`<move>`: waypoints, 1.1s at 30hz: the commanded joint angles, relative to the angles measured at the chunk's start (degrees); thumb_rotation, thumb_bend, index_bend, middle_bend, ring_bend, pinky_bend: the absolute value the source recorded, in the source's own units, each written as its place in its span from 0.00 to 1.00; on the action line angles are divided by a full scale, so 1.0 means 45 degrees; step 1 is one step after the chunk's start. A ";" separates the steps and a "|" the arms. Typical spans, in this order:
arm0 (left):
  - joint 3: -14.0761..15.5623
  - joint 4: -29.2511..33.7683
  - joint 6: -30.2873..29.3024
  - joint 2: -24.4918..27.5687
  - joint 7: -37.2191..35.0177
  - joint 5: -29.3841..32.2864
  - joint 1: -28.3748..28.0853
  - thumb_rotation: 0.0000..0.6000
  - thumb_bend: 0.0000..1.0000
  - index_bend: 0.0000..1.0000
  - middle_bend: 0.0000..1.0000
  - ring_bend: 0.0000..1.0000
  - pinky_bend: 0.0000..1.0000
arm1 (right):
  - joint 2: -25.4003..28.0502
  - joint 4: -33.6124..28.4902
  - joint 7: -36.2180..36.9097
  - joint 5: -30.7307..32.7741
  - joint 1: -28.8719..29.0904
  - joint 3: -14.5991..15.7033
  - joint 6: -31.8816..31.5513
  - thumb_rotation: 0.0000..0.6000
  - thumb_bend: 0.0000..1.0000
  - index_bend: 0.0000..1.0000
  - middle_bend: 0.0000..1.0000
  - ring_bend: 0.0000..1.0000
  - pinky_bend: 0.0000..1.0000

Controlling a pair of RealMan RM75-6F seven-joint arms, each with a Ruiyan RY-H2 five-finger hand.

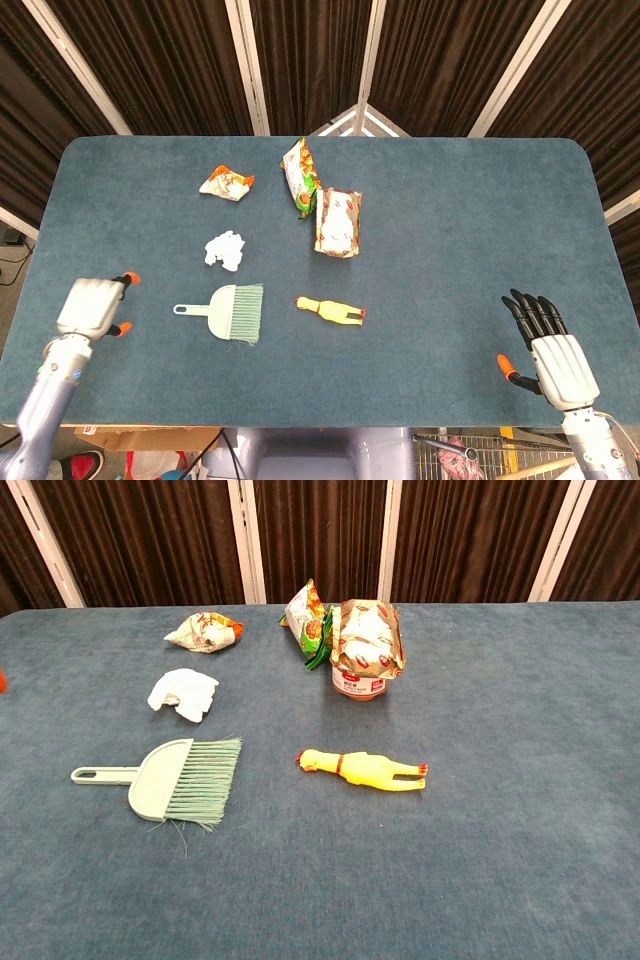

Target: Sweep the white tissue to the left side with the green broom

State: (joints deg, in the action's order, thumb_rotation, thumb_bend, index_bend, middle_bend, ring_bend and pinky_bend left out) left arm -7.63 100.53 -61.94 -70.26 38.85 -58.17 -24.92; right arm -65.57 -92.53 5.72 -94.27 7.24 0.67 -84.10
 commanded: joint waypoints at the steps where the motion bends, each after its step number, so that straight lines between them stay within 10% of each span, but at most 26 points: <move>1: -0.0055 -0.0401 0.0461 -0.0997 0.1405 0.1376 -0.0980 1.00 0.21 0.31 0.39 0.94 0.94 | 0.0013 0.0003 0.0031 -0.0012 0.0003 -0.0001 -0.0006 1.00 0.34 0.00 0.00 0.00 0.00; 15: 0.0374 -0.0750 0.0168 -0.2423 0.2183 0.2425 -0.1947 1.00 0.52 0.31 0.36 0.94 0.94 | 0.0031 0.0024 0.0115 -0.0099 0.0004 0.0021 -0.0042 1.00 0.34 0.00 0.00 0.00 0.00; 33: 0.0627 -0.1913 -0.0033 -0.3836 0.2425 0.2872 -0.2646 1.00 0.52 0.33 0.39 0.94 0.94 | 0.0026 0.0033 0.0126 -0.0112 -0.0008 0.0011 -0.0084 1.00 0.34 0.00 0.00 0.00 0.00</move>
State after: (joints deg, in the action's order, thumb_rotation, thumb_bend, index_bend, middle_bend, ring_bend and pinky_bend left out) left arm -4.84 91.96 -62.07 -87.47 49.73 -45.28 -36.78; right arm -65.46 -92.39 6.28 -94.77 7.21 0.72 -84.47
